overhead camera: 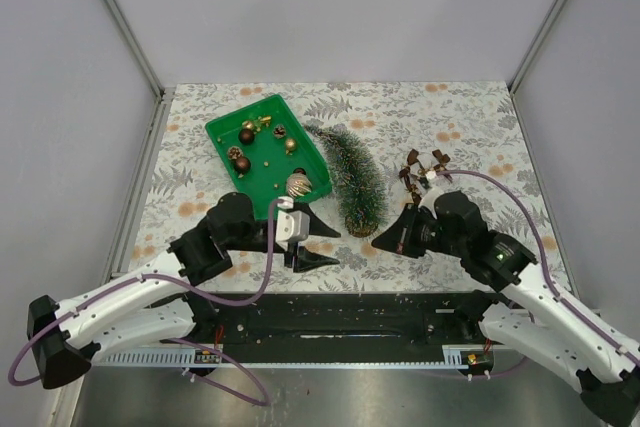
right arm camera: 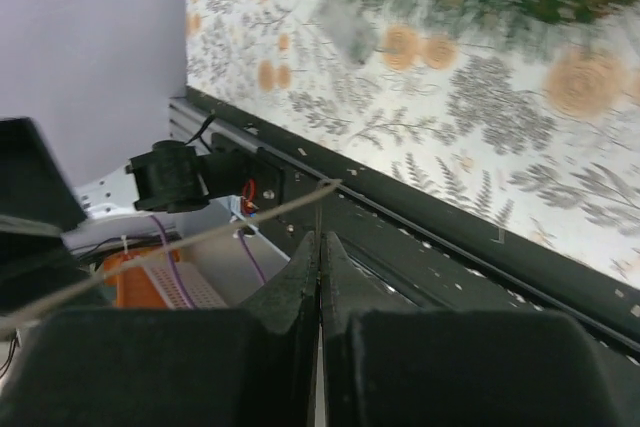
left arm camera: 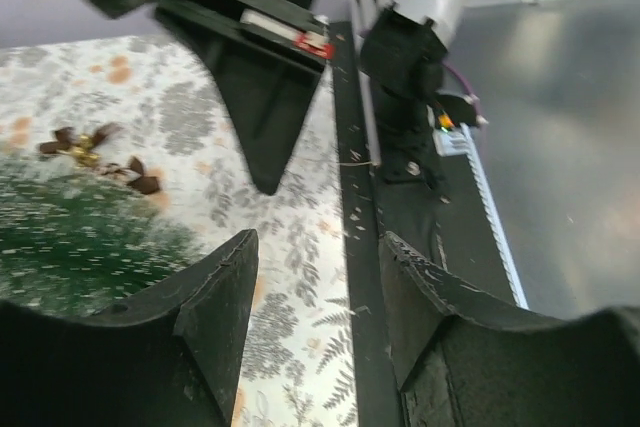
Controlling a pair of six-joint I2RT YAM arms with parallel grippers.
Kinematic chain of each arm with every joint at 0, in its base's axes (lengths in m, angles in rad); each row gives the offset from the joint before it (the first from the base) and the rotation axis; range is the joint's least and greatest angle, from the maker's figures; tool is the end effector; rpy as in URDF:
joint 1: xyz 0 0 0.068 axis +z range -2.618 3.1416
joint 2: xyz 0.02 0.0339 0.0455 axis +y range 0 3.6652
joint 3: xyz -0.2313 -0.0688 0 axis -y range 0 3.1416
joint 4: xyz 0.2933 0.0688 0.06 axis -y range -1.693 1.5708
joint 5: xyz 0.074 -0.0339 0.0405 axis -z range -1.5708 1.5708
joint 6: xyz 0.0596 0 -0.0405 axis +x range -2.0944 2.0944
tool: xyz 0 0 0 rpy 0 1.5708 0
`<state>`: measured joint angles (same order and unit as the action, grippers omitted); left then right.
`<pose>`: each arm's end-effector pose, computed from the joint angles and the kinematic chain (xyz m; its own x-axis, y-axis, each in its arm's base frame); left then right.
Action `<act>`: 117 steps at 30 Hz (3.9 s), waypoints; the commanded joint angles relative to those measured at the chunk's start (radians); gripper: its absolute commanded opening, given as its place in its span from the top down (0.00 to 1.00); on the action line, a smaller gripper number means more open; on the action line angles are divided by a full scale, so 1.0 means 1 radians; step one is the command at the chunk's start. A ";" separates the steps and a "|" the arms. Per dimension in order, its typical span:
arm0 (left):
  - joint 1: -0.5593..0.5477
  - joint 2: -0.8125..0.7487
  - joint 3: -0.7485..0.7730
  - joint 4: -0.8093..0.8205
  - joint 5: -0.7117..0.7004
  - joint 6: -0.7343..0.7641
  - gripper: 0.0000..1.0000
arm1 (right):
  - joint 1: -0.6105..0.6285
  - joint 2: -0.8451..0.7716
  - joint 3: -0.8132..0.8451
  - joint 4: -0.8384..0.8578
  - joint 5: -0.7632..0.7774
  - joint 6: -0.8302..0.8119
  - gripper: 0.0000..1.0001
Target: Decorate the small christmas tree
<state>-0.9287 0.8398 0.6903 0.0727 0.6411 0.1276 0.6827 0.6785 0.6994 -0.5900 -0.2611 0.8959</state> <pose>0.1427 -0.2504 0.2920 0.0815 0.0613 -0.9948 0.9967 -0.0054 0.0814 0.1786 0.1651 0.2539 -0.8689 0.2657 -0.4177 -0.1598 0.6481 0.7446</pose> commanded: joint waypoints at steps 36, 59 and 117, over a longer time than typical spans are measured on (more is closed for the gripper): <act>-0.257 0.111 -0.083 0.216 -0.110 0.685 0.73 | 0.207 0.125 0.014 0.311 0.129 0.081 1.00; -0.236 0.056 -0.060 -0.071 -0.086 0.525 1.00 | 0.207 -0.039 -0.029 0.053 0.183 0.075 0.66; 0.223 -0.327 -0.253 -0.375 -0.073 0.201 1.00 | 0.219 0.518 0.644 0.684 0.264 -1.112 0.01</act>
<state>-0.7132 0.5270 0.4477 -0.3466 0.5777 0.3515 0.8906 1.2835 1.3540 0.0013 0.0929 -0.2066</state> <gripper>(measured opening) 0.017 0.993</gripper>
